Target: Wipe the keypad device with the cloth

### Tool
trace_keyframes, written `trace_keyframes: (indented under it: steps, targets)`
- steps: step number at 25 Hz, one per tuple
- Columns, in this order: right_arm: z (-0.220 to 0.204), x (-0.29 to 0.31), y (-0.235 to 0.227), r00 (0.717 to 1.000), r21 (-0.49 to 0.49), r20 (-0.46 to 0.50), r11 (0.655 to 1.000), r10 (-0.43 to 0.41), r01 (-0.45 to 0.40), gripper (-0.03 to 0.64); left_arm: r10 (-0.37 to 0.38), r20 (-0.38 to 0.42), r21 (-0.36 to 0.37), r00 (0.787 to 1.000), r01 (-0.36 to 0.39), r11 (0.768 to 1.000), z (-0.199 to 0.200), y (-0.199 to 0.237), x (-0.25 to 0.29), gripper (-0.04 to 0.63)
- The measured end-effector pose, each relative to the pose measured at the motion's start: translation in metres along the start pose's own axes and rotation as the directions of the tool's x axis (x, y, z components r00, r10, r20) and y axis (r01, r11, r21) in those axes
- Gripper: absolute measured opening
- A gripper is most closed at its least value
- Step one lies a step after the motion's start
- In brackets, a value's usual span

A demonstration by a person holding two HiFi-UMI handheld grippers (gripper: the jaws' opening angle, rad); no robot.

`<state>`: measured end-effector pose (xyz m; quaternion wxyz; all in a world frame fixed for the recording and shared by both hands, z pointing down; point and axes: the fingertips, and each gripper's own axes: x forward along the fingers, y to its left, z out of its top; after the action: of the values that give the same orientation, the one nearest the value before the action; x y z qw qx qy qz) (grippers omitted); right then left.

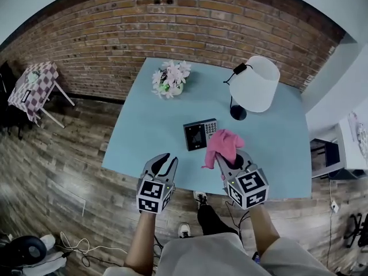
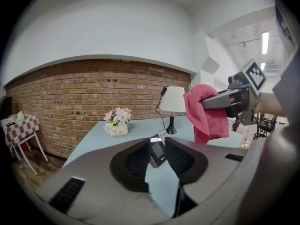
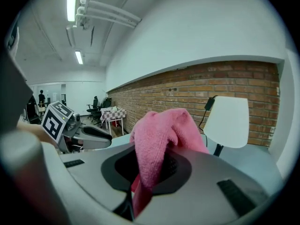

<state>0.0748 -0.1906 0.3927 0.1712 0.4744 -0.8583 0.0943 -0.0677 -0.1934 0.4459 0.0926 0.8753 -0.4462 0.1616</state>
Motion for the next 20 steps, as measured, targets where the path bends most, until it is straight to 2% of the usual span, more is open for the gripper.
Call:
trace_keyframes:
  steps: [10,15,20]
  targets:
    - [-0.031,0.076,-0.025,0.991,0.003,-0.098,0.996,0.093,-0.093,0.052,-0.024,-0.101,-0.105,0.995,0.013,0.994,-0.039,0.021,0.079,0.143]
    - [-0.048,0.106,-0.025,0.980,0.002,-0.144,0.991,0.136,-0.137,0.052,-0.077,-0.098,-0.186,0.992,0.058,0.981,-0.056,0.031,0.108,0.182]
    - [-0.063,0.129,-0.020,0.966,0.002,-0.180,0.982,0.186,-0.189,0.054,-0.117,-0.110,-0.218,0.987,0.091,0.972,-0.076,0.037,0.131,0.213]
